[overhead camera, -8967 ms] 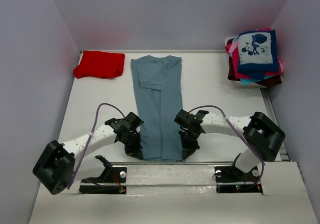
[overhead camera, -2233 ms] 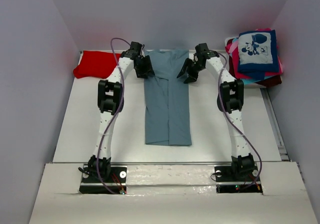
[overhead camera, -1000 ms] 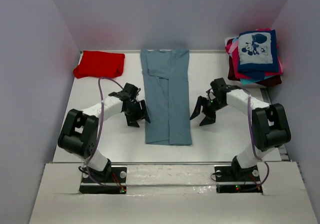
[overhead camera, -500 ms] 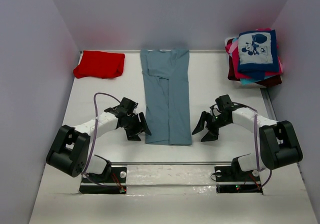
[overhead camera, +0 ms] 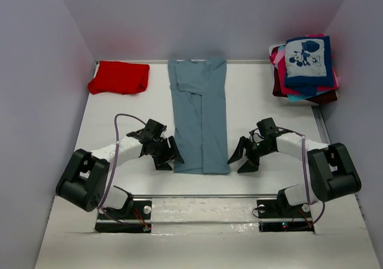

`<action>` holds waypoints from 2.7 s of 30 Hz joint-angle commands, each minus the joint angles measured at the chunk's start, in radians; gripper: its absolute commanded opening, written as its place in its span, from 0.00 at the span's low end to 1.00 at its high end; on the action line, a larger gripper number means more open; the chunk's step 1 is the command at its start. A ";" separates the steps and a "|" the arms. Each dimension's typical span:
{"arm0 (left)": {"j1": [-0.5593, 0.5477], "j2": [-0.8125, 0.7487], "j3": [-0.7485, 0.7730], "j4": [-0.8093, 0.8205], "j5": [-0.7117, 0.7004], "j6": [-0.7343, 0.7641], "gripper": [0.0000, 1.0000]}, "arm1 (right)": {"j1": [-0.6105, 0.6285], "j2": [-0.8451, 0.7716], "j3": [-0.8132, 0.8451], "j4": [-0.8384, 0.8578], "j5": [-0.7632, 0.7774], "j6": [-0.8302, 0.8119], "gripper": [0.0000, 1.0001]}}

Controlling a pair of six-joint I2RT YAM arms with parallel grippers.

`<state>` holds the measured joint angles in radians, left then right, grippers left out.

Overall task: Fold and stack the t-shirts
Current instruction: Grab the bottom of the folded rectangular tshirt with both arms

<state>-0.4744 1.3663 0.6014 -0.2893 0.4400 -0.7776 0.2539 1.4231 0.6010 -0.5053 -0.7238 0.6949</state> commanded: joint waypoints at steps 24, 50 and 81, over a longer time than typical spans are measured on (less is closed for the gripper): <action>-0.024 0.070 0.011 0.003 0.022 0.014 0.59 | 0.027 0.157 -0.003 0.117 -0.081 -0.011 0.59; -0.024 0.076 0.009 -0.011 0.019 0.017 0.22 | 0.093 0.275 0.037 0.136 -0.094 -0.031 0.37; -0.024 0.025 -0.006 -0.068 -0.001 0.040 0.06 | 0.093 0.254 0.034 0.073 -0.029 -0.035 0.07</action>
<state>-0.4919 1.4326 0.6025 -0.2947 0.4633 -0.7654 0.3355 1.6608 0.6510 -0.2878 -0.8097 0.6144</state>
